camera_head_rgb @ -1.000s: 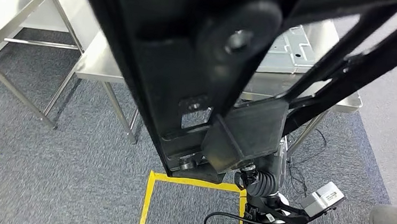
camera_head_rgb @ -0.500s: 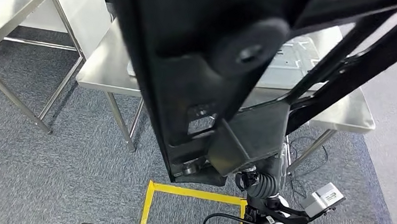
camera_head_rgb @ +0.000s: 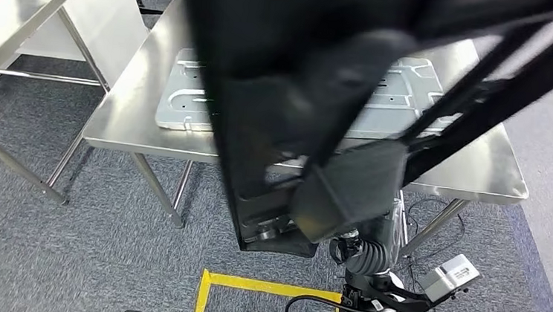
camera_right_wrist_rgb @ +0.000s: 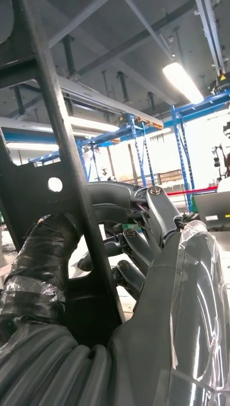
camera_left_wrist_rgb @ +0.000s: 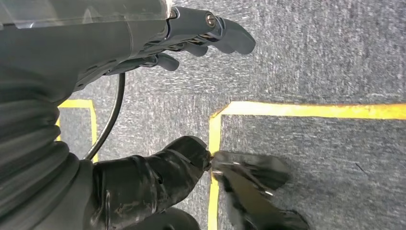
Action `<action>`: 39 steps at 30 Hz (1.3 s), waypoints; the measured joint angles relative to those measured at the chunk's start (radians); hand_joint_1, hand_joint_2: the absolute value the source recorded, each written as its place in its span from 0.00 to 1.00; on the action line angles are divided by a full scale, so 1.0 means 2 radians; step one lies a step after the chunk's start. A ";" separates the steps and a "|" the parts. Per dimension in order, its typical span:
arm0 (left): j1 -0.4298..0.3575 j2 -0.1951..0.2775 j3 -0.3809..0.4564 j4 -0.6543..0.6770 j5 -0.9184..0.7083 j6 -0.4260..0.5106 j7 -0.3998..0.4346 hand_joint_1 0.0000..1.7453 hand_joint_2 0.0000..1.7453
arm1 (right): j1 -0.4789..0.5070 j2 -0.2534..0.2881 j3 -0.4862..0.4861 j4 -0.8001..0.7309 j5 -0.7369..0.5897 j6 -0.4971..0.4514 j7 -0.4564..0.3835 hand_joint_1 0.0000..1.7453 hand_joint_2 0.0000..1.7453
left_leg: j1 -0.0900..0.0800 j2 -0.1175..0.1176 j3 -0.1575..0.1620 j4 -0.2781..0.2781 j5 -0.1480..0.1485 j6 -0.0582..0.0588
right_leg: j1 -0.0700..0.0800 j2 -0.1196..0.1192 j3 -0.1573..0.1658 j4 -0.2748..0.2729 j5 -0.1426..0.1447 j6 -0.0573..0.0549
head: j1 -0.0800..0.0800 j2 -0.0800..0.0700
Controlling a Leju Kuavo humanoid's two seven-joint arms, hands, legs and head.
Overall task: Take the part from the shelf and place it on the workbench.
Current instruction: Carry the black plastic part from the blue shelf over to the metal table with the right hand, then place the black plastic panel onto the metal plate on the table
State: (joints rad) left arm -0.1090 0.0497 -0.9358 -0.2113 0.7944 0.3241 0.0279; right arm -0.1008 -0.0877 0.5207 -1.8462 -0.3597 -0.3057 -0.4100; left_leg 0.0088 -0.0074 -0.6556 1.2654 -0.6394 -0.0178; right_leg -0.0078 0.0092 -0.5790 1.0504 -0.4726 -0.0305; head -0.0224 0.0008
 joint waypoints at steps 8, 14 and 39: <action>0.003 0.001 -0.002 0.001 0.006 0.004 -0.004 0.00 1.00 | -0.002 0.001 0.000 0.014 -0.012 0.008 -0.005 1.00 1.00 | -0.007 0.000 0.018 -0.117 0.091 0.023 | 0.002 0.001 0.032 0.006 -0.024 0.017 | 0.001 0.000; 0.001 0.001 -0.002 0.001 0.007 0.005 -0.003 0.00 1.00 | -0.004 0.001 0.000 0.022 -0.013 0.010 -0.007 1.00 1.00 | -0.003 0.000 0.043 -0.125 0.085 0.033 | -0.001 -0.001 -0.040 0.120 -0.073 0.027 | 0.005 0.000; 0.001 0.002 -0.002 0.002 0.012 0.001 -0.007 0.00 1.00 | 0.002 0.001 -0.005 0.029 -0.023 0.010 -0.009 1.00 1.00 | -0.005 0.001 0.016 -0.123 0.104 0.021 | 0.001 0.000 0.013 -0.004 -0.015 0.017 | 0.004 0.000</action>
State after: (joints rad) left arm -0.1071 0.0544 -0.9392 -0.2079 0.8179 0.3266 0.0131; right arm -0.0966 -0.0859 0.5103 -1.7889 -0.4048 -0.2866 -0.4286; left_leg -0.0010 -0.0051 -0.6240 1.0203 -0.4322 0.0244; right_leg -0.0065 0.0101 -0.5522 1.0415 -0.5017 0.0031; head -0.0142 0.0008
